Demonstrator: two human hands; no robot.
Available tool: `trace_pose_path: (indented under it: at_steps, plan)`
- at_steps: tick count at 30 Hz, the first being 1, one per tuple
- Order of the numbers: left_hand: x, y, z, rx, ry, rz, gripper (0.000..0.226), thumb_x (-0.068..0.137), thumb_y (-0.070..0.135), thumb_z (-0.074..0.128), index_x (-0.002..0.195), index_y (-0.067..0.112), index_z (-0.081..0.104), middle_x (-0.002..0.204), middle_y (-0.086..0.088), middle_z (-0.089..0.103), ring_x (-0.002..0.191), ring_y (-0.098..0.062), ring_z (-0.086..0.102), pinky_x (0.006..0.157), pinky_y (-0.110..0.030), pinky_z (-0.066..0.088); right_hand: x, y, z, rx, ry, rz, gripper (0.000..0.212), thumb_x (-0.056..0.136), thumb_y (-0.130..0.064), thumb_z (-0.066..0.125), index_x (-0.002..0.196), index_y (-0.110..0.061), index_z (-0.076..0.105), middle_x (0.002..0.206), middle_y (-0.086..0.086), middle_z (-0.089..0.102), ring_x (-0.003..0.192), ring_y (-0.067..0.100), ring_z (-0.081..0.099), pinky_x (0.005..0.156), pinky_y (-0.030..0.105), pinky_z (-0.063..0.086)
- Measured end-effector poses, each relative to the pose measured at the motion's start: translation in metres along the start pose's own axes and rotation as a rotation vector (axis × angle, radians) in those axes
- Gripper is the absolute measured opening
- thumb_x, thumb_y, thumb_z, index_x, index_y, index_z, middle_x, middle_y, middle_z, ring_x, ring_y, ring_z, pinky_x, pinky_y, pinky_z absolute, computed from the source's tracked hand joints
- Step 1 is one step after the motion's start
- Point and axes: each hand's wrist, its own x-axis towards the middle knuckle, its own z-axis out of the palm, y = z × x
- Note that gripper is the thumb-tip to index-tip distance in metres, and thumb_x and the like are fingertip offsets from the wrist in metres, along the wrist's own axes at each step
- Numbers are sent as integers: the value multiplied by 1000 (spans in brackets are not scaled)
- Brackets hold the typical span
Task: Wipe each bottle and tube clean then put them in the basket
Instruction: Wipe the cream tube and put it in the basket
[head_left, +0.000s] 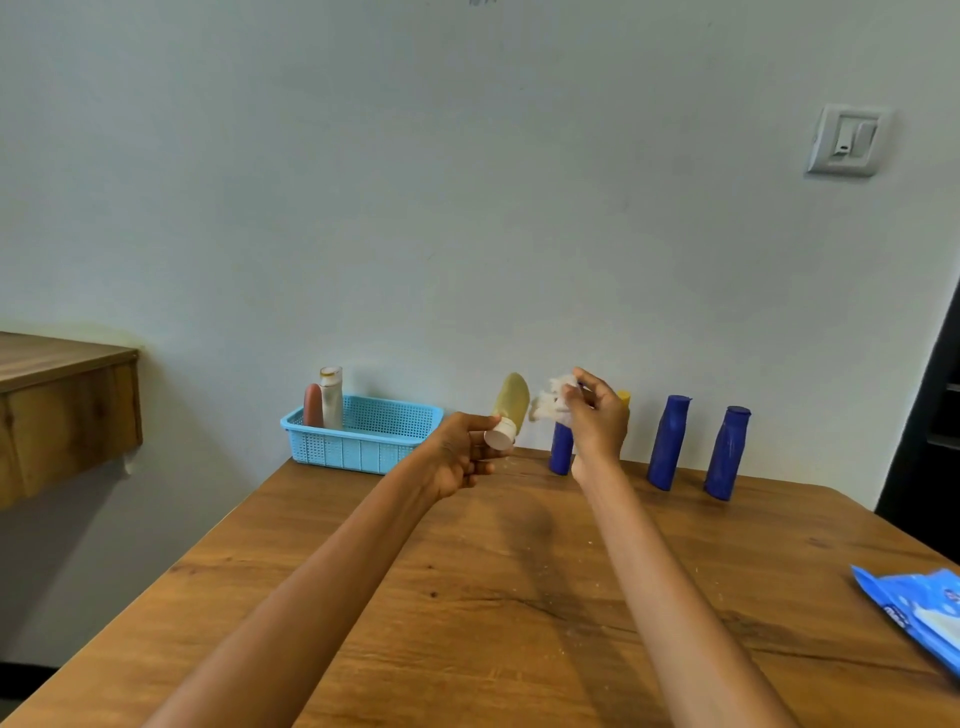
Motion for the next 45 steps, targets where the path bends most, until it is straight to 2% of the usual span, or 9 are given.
trace_pose_path:
  at_steps: [6, 13, 17, 21, 26, 30, 34, 38, 45]
  plan:
    - [0, -2, 3, -8, -50, -24, 33, 90, 36, 49, 99, 8, 64, 81, -1, 67, 56, -10, 45, 55, -24, 29, -2, 10, 7, 23, -105, 135, 31, 90, -6, 58, 121, -8, 61, 120, 8, 63, 104, 15, 59, 74, 16, 50]
    - [-1, 0, 2, -35, -24, 2, 27, 91, 32, 51, 98, 7, 62, 80, -2, 67, 56, -10, 45, 54, -22, 31, -12, -1, 11, -445, -390, -87, 42, 93, -4, 52, 134, -12, 50, 135, 3, 54, 125, 21, 49, 102, 32, 44]
    - [-1, 2, -1, -46, -36, 18, 26, 91, 31, 51, 98, 8, 61, 70, 0, 70, 53, -9, 46, 51, -21, 31, -17, 3, 10, -447, -282, -223, 30, 88, -9, 62, 117, -9, 65, 114, 3, 67, 107, 16, 62, 91, 28, 52]
    - [-1, 5, -10, -89, 10, 26, 24, 91, 29, 52, 90, 8, 62, 64, -1, 70, 56, -12, 46, 54, -23, 30, -21, 1, 12, -393, -366, -227, 25, 85, -8, 66, 109, -8, 69, 103, -6, 67, 94, 4, 60, 69, 1, 44]
    - [1, 4, -20, -107, 29, 4, 25, 91, 30, 51, 90, 7, 62, 72, -3, 67, 58, -13, 46, 56, -24, 30, -20, -1, 10, -172, -513, -73, 22, 85, -4, 63, 106, -8, 69, 106, 3, 70, 92, 4, 62, 67, 7, 46]
    - [0, 1, -13, -62, -30, -12, 30, 90, 31, 50, 91, 5, 66, 78, -4, 65, 58, -12, 45, 56, -23, 30, -10, -2, 5, 25, -374, 46, 30, 87, -5, 61, 116, -12, 62, 104, -3, 65, 91, 0, 58, 64, 9, 44]
    - [1, -2, -7, -12, -68, -20, 28, 90, 31, 51, 91, 6, 64, 78, -5, 65, 58, -11, 44, 55, -23, 30, -2, 11, 2, -143, -341, -13, 29, 89, -9, 61, 117, -15, 58, 111, 3, 65, 93, 7, 60, 62, 11, 48]
    - [0, -2, -3, 48, -129, 5, 28, 90, 30, 52, 101, 6, 61, 86, -5, 65, 57, -10, 45, 55, -22, 30, 7, 18, 2, -305, -125, -168, 29, 90, -15, 61, 119, -18, 61, 115, 4, 66, 103, 18, 61, 82, 35, 55]
    - [-1, -1, 2, 74, -147, 32, 26, 91, 29, 52, 101, 6, 60, 89, -6, 65, 57, -10, 44, 54, -22, 29, 2, 19, -2, -518, -19, -282, 24, 92, -20, 57, 110, -9, 67, 101, 10, 66, 88, 20, 60, 63, 19, 40]
